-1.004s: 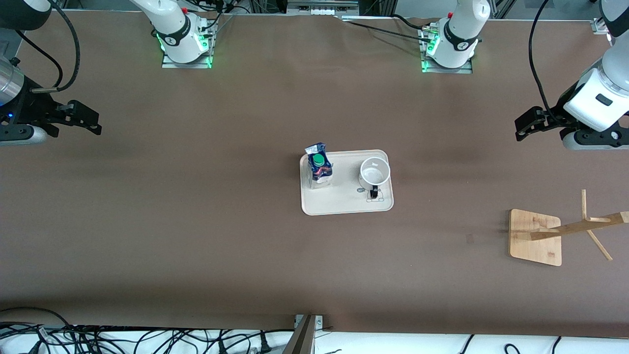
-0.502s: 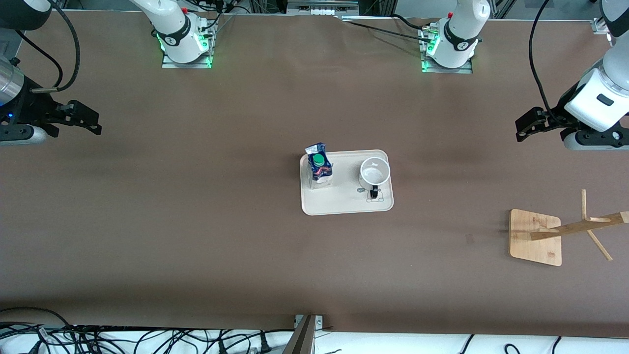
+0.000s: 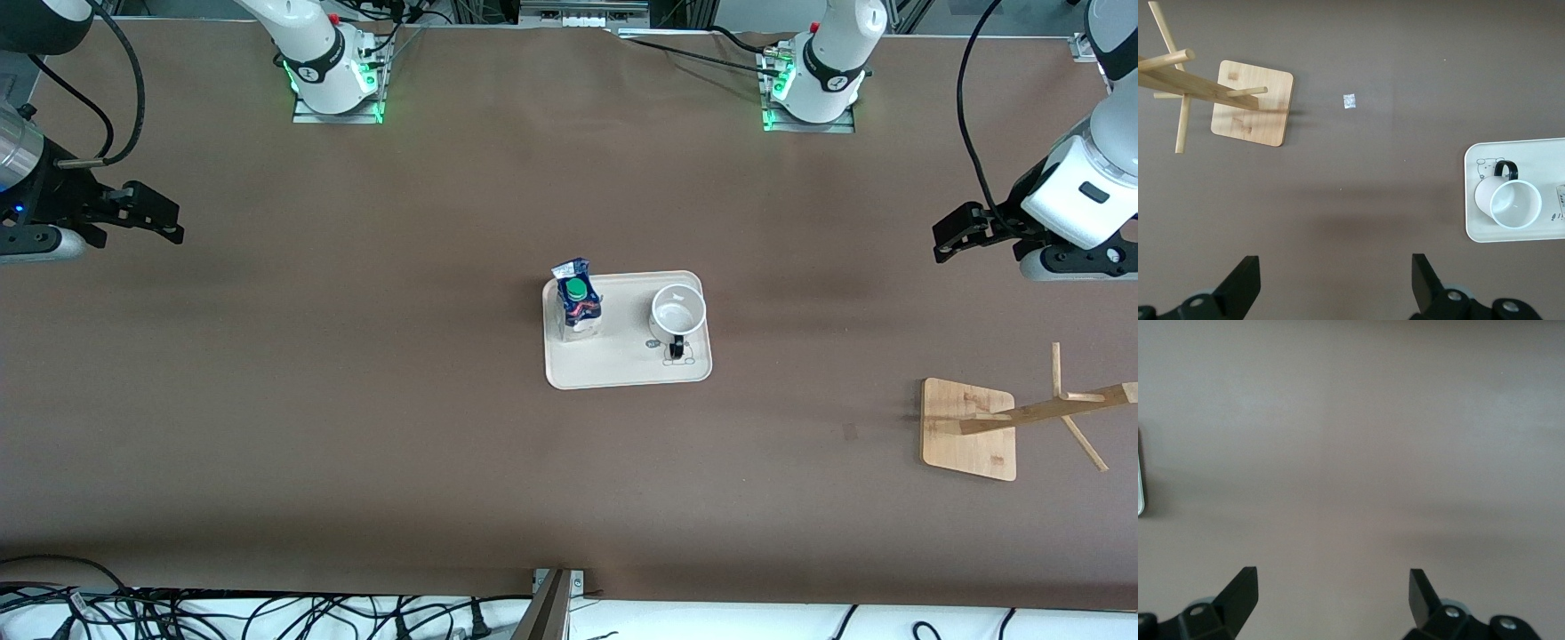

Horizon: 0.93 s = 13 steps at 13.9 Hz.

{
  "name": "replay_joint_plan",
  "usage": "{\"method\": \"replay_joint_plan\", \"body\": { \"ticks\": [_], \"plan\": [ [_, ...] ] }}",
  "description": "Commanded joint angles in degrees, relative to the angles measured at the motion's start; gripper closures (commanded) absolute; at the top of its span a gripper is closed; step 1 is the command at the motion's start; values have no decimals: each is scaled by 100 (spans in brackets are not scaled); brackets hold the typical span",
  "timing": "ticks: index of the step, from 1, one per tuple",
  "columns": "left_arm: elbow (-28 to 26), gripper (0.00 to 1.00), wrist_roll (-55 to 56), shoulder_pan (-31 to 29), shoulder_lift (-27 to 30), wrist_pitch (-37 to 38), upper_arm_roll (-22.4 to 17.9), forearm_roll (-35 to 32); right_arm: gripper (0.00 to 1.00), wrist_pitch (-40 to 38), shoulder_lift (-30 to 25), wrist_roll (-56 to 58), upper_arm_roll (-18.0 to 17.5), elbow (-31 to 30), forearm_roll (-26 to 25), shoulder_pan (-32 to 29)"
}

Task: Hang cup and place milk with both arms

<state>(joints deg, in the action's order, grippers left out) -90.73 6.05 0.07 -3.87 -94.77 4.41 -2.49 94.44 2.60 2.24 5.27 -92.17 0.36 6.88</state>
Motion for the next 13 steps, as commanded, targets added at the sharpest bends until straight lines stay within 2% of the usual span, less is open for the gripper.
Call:
{"method": "replay_joint_plan", "body": {
  "ticks": [1,5,13],
  "plan": [
    [232,0,-17,63,-210,29,7,64,0,-92,57,-4,-26,129,114,-64],
    [530,0,-104,-15,-456,11,-1,73,0,-101,57,-4,-26,129,114,-64],
    [522,0,-113,72,-667,37,7,82,0,-136,57,5,-26,129,114,-64]
  ]
}}
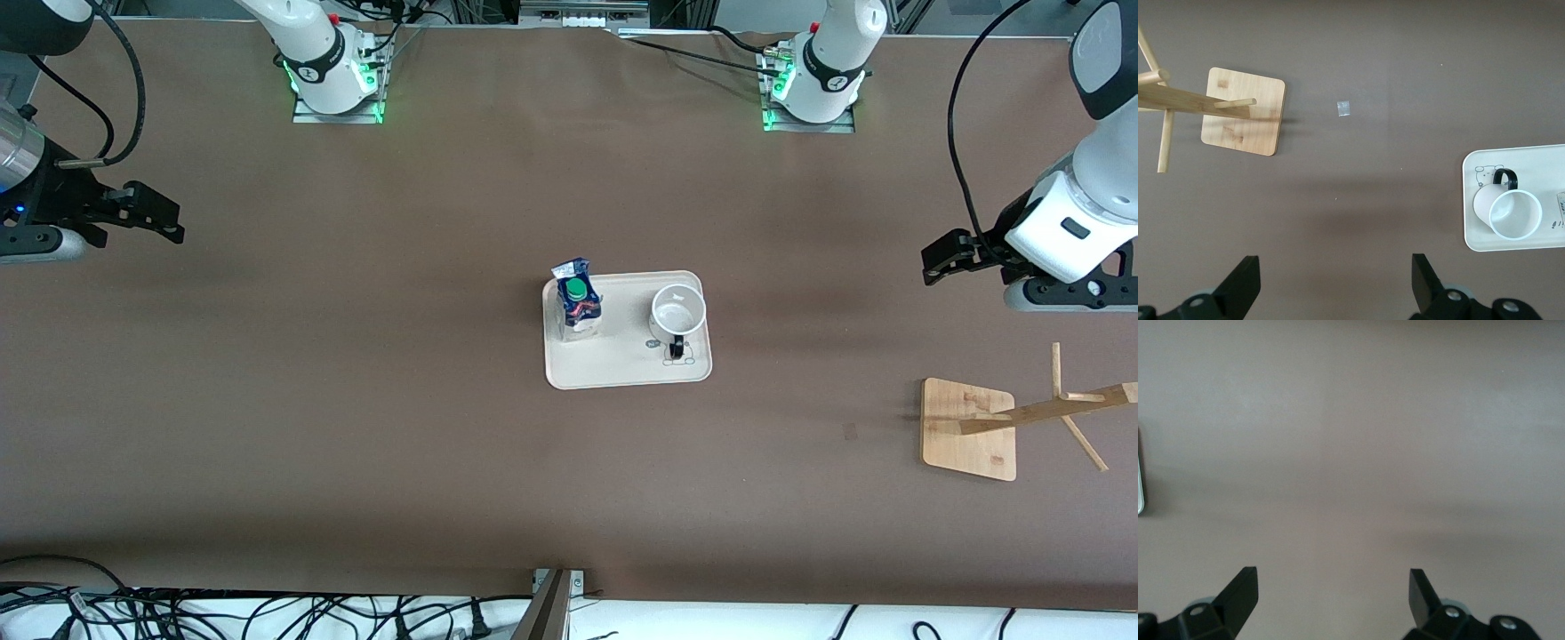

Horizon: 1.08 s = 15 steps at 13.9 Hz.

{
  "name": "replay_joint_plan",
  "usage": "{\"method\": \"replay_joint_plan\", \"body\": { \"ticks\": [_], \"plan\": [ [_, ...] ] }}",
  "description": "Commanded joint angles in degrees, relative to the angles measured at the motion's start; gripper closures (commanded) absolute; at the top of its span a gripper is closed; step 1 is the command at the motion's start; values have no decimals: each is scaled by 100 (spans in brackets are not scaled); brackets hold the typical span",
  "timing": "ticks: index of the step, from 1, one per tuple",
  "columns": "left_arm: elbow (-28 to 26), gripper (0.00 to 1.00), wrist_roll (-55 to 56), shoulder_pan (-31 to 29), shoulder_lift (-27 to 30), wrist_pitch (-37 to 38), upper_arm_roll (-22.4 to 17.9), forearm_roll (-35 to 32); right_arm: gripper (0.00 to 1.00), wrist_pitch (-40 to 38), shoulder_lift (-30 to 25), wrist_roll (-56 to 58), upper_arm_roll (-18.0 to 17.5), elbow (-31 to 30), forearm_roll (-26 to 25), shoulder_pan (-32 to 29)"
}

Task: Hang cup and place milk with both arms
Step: 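Reach the left gripper to the white mug handle on the tray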

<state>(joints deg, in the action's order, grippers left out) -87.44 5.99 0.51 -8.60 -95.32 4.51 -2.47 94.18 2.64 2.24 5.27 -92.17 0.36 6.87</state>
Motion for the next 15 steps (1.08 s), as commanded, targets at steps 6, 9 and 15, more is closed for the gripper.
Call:
{"method": "replay_joint_plan", "body": {
  "ticks": [6,9,15],
  "plan": [
    [130,0,523,633,-493,31,138,80,0,-119,35,31,-44,138,113,-46],
    [61,0,1620,1195,-870,-522,129,45,0,-137,17,22,-61,138,105,-37],
    [-238,0,2354,1837,-1600,-1242,164,54,0,-128,53,22,-70,138,113,-11]
  ]
}}
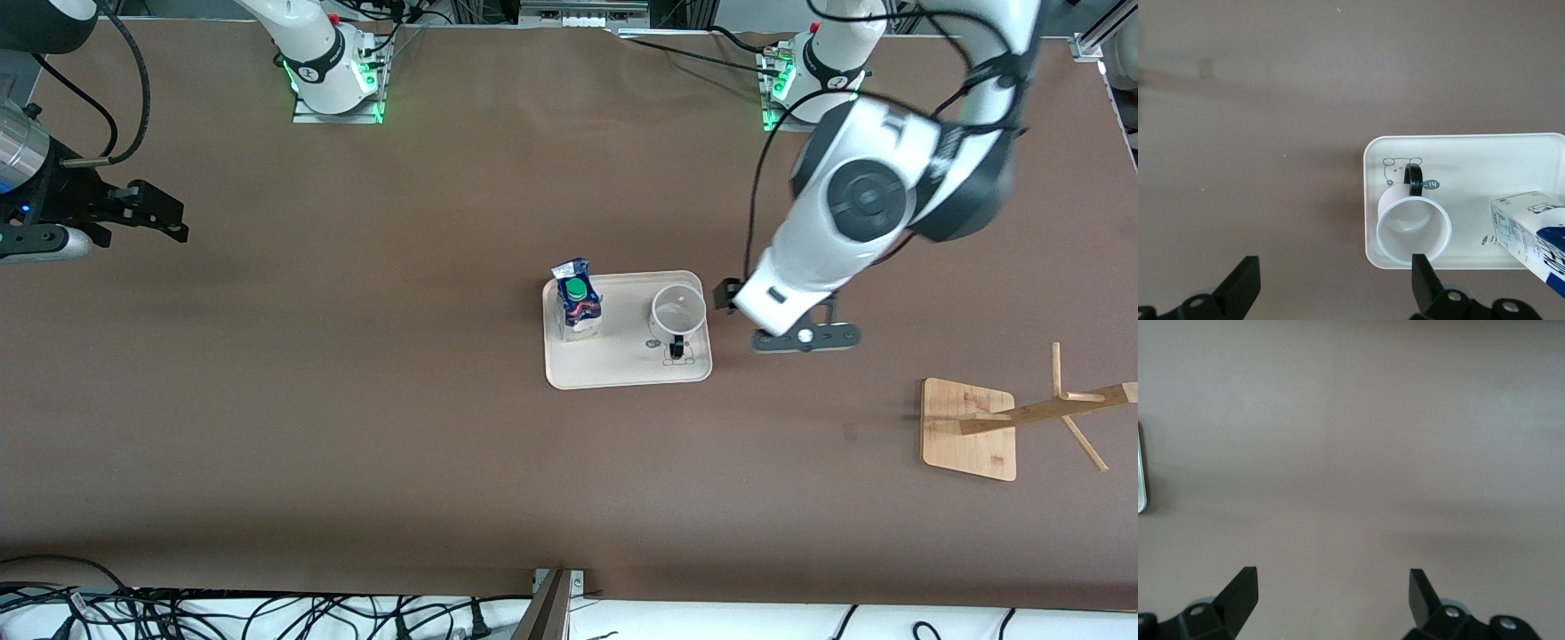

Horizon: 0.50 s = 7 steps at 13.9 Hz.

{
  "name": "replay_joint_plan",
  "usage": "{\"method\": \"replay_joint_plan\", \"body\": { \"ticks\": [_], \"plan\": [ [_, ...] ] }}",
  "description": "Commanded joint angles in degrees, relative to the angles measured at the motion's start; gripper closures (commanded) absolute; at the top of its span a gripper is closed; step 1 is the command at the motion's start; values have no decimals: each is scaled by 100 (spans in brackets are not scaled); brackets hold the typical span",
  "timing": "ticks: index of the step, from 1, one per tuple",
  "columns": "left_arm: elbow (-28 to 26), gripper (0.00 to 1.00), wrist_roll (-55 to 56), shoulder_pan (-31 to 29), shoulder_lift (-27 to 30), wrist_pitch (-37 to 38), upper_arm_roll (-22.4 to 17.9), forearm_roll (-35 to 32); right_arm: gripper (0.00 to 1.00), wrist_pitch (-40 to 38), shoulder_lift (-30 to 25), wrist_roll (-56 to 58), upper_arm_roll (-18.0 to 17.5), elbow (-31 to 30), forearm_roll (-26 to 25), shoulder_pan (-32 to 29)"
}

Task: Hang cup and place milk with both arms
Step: 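Reach the left gripper to the white mug handle on the tray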

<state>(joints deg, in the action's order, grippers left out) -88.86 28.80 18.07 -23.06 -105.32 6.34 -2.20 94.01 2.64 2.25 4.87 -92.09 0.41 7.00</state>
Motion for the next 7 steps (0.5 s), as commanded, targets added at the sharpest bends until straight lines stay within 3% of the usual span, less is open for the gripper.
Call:
{"method": "replay_joint_plan", "body": {
  "ticks": [1,4,7],
  "plan": [
    [-201,0,273,265,-198,-373,-19,-25,0,-93,52,30,-30,129,109,-24],
    [-937,4,521,486,-225,-1485,-19,-43,0,-67,96,30,-48,129,100,20],
    [-1668,3,705,626,-242,-2807,-10,-34,0,-119,534,65,-48,121,91,187]
  ]
}}
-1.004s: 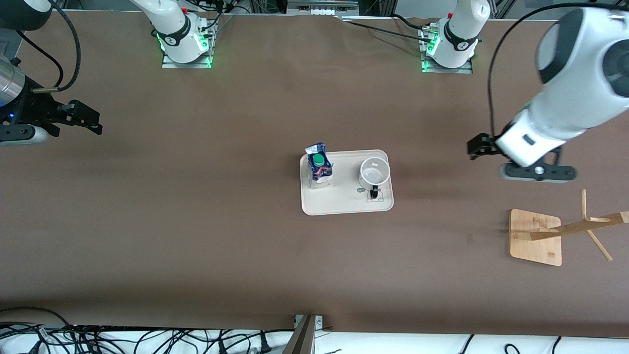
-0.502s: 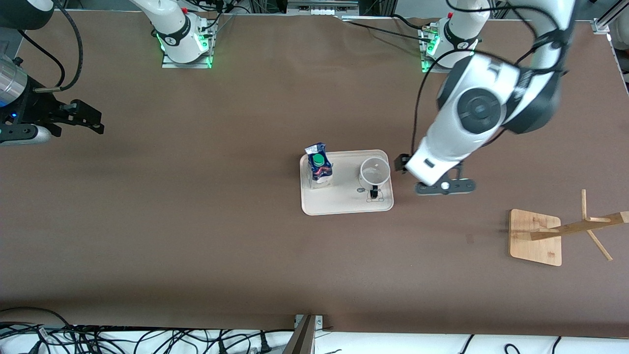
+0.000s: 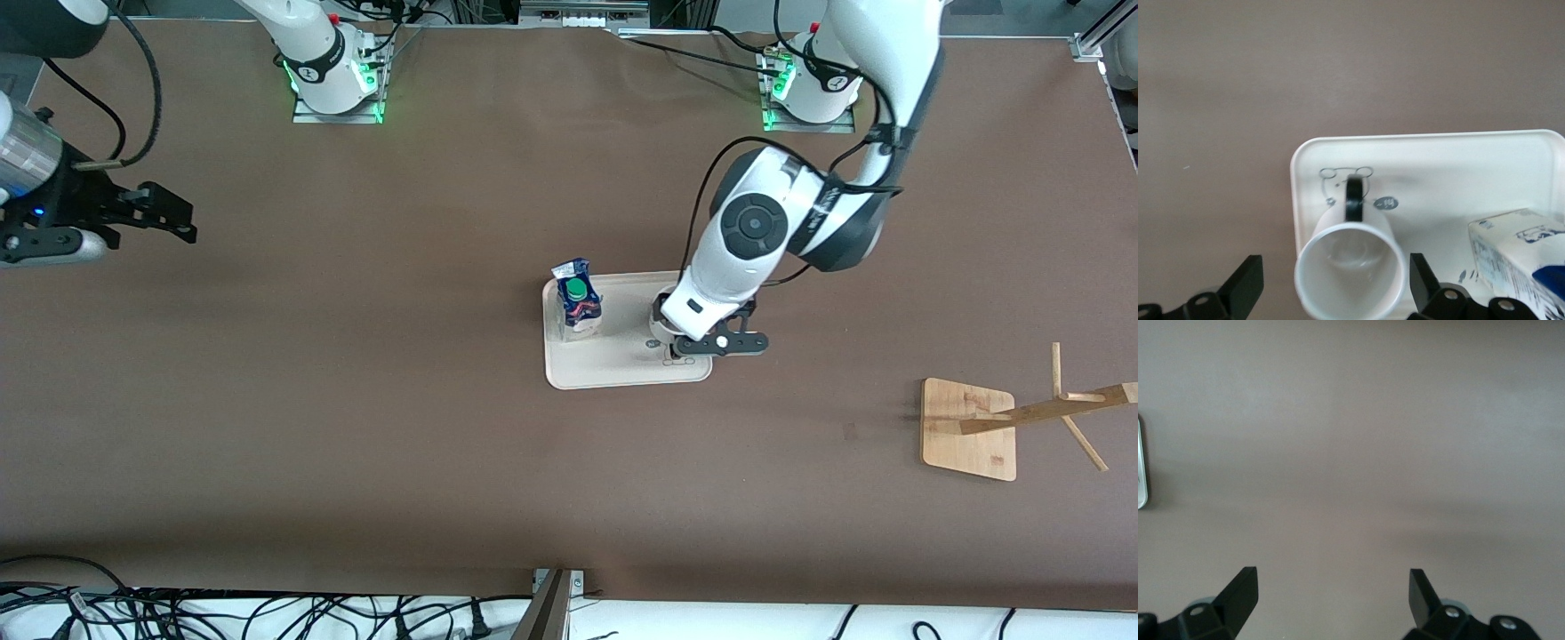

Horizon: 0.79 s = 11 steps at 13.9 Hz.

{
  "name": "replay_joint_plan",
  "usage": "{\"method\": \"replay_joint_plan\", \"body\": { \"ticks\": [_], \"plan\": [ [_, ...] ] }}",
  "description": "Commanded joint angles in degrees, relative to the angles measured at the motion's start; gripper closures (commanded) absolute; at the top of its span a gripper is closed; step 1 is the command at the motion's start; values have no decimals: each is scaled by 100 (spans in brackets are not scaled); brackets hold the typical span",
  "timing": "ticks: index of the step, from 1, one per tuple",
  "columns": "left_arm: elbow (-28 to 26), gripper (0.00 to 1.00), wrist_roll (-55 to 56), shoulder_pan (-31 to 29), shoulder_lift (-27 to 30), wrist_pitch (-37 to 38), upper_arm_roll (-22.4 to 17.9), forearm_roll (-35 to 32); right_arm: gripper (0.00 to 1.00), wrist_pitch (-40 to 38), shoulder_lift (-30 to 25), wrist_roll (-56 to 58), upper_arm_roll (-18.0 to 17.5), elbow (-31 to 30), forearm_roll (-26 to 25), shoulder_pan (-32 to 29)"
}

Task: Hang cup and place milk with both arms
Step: 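Reach the left gripper to the white mug handle on the tray, then lift the mug with the left gripper while the right gripper reaches the carton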

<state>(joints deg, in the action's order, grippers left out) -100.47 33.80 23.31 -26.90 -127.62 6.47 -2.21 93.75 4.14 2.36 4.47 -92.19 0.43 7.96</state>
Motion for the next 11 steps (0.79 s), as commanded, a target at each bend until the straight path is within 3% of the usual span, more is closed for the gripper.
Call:
{"method": "replay_joint_plan", "body": {
  "ticks": [1,3,5,6,7,9,10,11],
  "plan": [
    [-535,4,494,242,45,-640,-32,-33,0,-111,464,62,-8,105,98,135],
    [-518,5,1170,602,-139,-659,-67,-77,0,-321,456,62,-7,131,71,267],
    [-535,7,1349,657,-237,-789,-67,-636,0,-401,438,62,-8,140,71,486],
    [-535,14,1349,640,-280,-912,-67,-796,0,-401,438,62,-8,157,80,566],
    [-518,25,1349,639,-324,-1018,-67,-807,0,-393,473,54,-16,227,97,671],
    [-518,73,1349,639,-395,-1081,-58,-816,0,-428,639,-8,-8,472,80,1066],
    [-518,89,1349,639,-395,-1081,-58,-816,0,-428,666,-25,-8,517,80,1146],
    [-518,97,1349,639,-395,-1081,-58,-816,0,-428,675,-26,-8,526,80,1155]
  ]
}}
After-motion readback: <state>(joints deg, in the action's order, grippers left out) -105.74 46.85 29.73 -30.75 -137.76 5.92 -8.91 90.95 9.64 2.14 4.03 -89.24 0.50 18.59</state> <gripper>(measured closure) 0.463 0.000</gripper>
